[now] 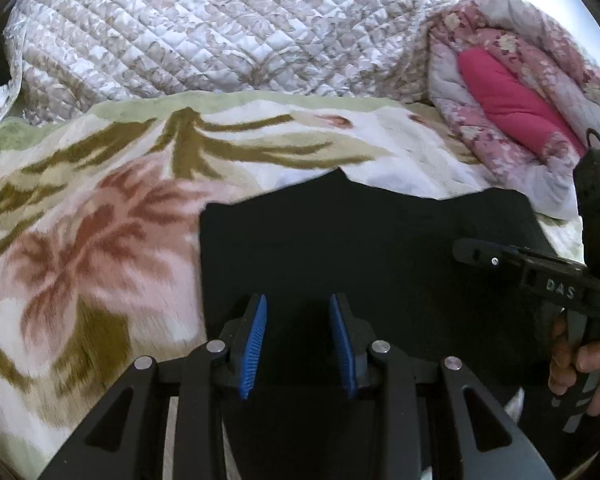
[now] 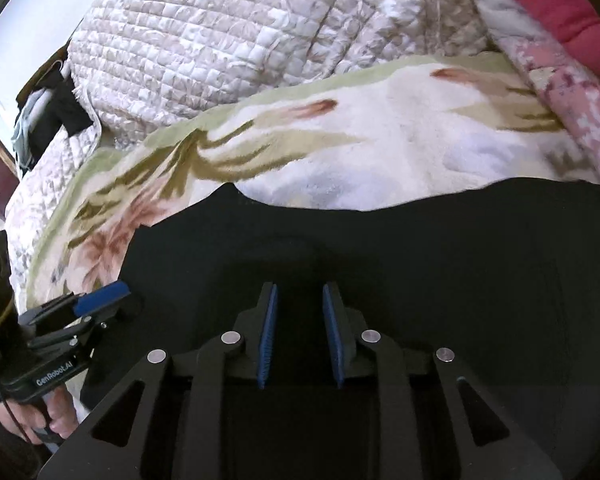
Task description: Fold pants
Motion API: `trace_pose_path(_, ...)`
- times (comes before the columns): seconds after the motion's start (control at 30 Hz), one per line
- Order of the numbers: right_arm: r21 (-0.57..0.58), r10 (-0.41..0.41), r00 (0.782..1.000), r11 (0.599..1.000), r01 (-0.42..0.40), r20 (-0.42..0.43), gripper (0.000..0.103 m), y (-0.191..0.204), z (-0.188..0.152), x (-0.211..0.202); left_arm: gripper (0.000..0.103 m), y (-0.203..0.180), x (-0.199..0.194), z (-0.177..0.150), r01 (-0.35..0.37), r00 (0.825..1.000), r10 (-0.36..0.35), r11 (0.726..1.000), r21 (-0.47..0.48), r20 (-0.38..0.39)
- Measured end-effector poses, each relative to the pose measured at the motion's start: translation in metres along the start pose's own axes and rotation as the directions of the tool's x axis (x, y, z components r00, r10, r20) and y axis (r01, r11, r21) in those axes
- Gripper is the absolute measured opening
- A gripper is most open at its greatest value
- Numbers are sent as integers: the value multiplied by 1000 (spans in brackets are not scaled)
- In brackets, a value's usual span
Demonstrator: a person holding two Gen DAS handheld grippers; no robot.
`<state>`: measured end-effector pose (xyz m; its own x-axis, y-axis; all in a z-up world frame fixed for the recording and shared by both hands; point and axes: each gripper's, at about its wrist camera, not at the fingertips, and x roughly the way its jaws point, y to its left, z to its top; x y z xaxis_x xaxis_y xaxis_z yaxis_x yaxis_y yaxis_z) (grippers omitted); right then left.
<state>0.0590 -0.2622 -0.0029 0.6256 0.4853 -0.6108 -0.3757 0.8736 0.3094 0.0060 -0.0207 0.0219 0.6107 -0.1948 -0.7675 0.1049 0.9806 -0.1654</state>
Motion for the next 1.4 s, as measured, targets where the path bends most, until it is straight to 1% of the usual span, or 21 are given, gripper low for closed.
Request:
trace_pose_path(0.07, -12, 15, 1000, 1000, -15, 7, 24, 7, -15, -15, 35, -4, -9, -9, 13, 1000, -13, 1000, 3, -1)
trace_pose_path(0.13, -71, 21, 1000, 997, -21, -3, 24, 25, -40, -29, 35, -6, -20, -21, 38, 999, -38, 999, -10, -3)
trace_pose_path(0.23, -118, 3, 999, 993, -8, -46, 24, 34, -68, -29, 35, -12, -32, -39, 45, 999, -45, 999, 3, -3)
trace_pose_path(0.27, -129, 0, 1000, 992, -3, -24, 24, 33, -74, -30, 35, -13, -32, -44, 48, 999, -48, 999, 1, -12)
trace_pose_path(0.3, -139, -9, 1000, 990, 8, -1, 24, 33, -77, -33, 35, -14, -32, -51, 51, 998, -51, 999, 3, -23)
trace_pose_path(0.37, -130, -34, 999, 991, 32, -14, 24, 32, -74, -34, 35, -18, -36, -57, 32, 999, -31, 999, 24, -13)
trace_pose_path(0.4, -124, -46, 999, 991, 43, -22, 27, 32, -73, -34, 35, -20, -39, -58, 28, 1000, -27, 999, 27, -13)
trace_pose_path(0.5, -103, -43, 999, 994, 40, -28, 27, 28, -73, -38, 35, -21, -45, -57, 38, 999, -37, 999, 15, -12)
trace_pose_path(0.57, -97, -56, 998, 994, 53, -21, 27, 22, -73, -44, 35, -20, -46, -57, 30, 999, -30, 999, 13, -12)
trace_pose_path(0.63, -44, -79, 997, 996, 79, -1, 28, 8, -69, -52, 35, -17, -46, -57, 28, 1000, -28, 1000, 1, -14)
trace_pose_path(0.67, 7, -88, 996, 996, 88, 16, 30, -6, -67, -60, 35, -17, -46, -57, 25, 1000, -25, 1000, -1, -14)
trace_pose_path(0.73, 98, -109, 993, 990, 103, 53, 50, -32, -62, -74, 35, -15, -46, -57, 21, 1000, -21, 1000, -4, -14)
trace_pose_path(0.8, 178, -127, 988, 978, 109, 92, 56, -56, -57, -92, 35, -16, -46, -57, 18, 1000, -18, 1000, -6, -14)
trace_pose_path(0.87, 263, -157, 979, 958, 118, 132, 56, -83, -54, -112, 35, -15, -45, -56, 17, 1000, -17, 1000, -2, -16)
trace_pose_path(0.93, 366, -171, 971, 925, 101, 165, 58, -113, -54, -130, 35, -15, -45, -55, 16, 1000, -16, 1000, -2, -16)
trace_pose_path(0.97, 438, -178, 969, 895, 87, 171, 58, -133, -57, -137, 35, -15, -45, -55, 15, 1000, -15, 1000, -1, -15)
trace_pose_path(1.07, 577, -172, 972, 815, 50, 159, 58, -170, -66, -144, 35, -18, -44, -50, 15, 1000, -15, 1000, 2, -15)
trace_pose_path(1.17, 650, -99, 987, 760, -6, 125, 59, -190, -76, -133, 35, -22, -41, -47, 12, 1000, -12, 1000, 10, -18)
trace_pose_path(1.23, 685, -67, 993, 729, -20, 100, 59, -190, -83, -123, 35, -24, -39, -46, 12, 1000, -12, 1000, 13, -26)
trace_pose_path(1.33, 713, -32, 992, 698, -65, 121, 59, -187, -90, -123, 35, -28, -37, -47, 10, 999, -10, 1000, 25, -33)
trace_pose_path(1.4, 748, 8, 992, 657, -101, 127, 59, -188, -97, -122, 35, -29, -35, -46, 12, 999, -11, 1000, 27, -40)
